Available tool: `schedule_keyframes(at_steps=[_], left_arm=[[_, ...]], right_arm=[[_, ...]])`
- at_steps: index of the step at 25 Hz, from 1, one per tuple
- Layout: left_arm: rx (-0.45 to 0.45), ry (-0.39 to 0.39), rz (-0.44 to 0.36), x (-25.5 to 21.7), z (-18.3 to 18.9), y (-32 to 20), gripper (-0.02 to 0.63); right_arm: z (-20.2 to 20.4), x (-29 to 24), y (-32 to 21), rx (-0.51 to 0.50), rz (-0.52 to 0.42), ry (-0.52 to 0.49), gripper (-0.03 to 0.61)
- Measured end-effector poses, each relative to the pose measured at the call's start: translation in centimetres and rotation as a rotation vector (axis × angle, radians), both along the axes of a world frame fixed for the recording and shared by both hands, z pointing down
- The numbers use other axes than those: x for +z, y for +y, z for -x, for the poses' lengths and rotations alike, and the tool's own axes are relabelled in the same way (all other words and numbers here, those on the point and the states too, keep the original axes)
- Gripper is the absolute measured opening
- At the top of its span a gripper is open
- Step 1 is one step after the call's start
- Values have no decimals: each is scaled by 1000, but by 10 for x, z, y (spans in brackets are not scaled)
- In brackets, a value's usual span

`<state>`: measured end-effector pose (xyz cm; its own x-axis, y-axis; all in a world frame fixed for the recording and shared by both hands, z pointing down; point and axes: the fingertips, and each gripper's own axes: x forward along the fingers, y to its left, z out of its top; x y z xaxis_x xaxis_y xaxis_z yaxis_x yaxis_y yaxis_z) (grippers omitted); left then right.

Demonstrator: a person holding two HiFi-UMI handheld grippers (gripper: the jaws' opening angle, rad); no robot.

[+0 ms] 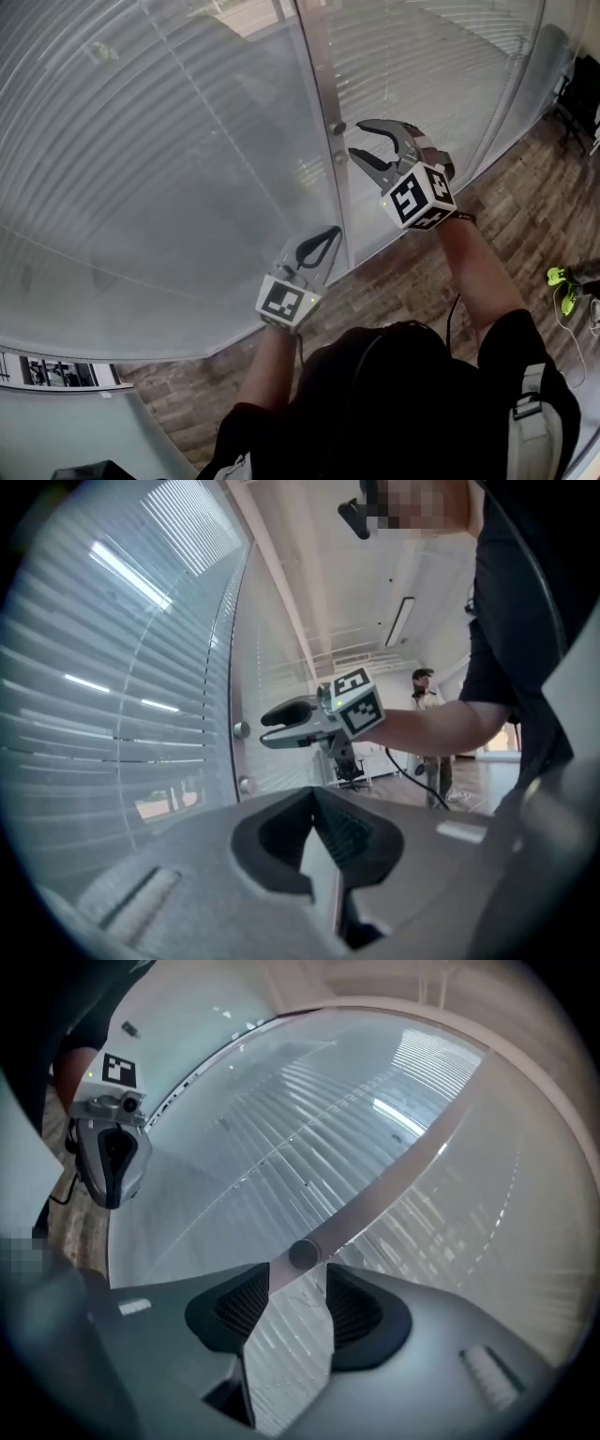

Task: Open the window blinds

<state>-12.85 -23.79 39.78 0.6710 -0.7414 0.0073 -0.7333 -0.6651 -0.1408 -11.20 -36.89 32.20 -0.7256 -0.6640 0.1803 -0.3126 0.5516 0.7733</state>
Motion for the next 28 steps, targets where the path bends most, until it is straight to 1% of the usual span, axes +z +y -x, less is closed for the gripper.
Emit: schedule_keyframes(at_steps=[3,7,9,12,13,15,18,23,25,28], left_arm=[[5,-2,-13,4,3,-2,5],[16,7,0,8,2,-2,3],[15,10,-11,7,2,-3,3],[9,3,-14,8,3,-4,3],[7,1,-16,7,3,-5,5],[2,-2,-29,4,5,-5,3],[-6,-3,-41,2,7,-5,3],[-10,-2,-4,6,7,-3,4],[-9,-1,-12,8,7,-5,3],[-2,-3,-25,6,6,-6,3]], right_arm=[[9,-2,-4,15,-53,79,195],[21,-6,-11,30,-135,162,196],[27,-5,-15,37,-181,211,196],[33,-1,-17,41,-223,260,196],[33,0,-17,43,-239,269,195],[34,-1,-18,52,-271,285,162],[34,0,-18,63,-299,307,132],[34,-1,-18,69,-301,294,130],[35,-1,-19,69,-294,293,129],[37,-3,-20,76,-281,264,129]])
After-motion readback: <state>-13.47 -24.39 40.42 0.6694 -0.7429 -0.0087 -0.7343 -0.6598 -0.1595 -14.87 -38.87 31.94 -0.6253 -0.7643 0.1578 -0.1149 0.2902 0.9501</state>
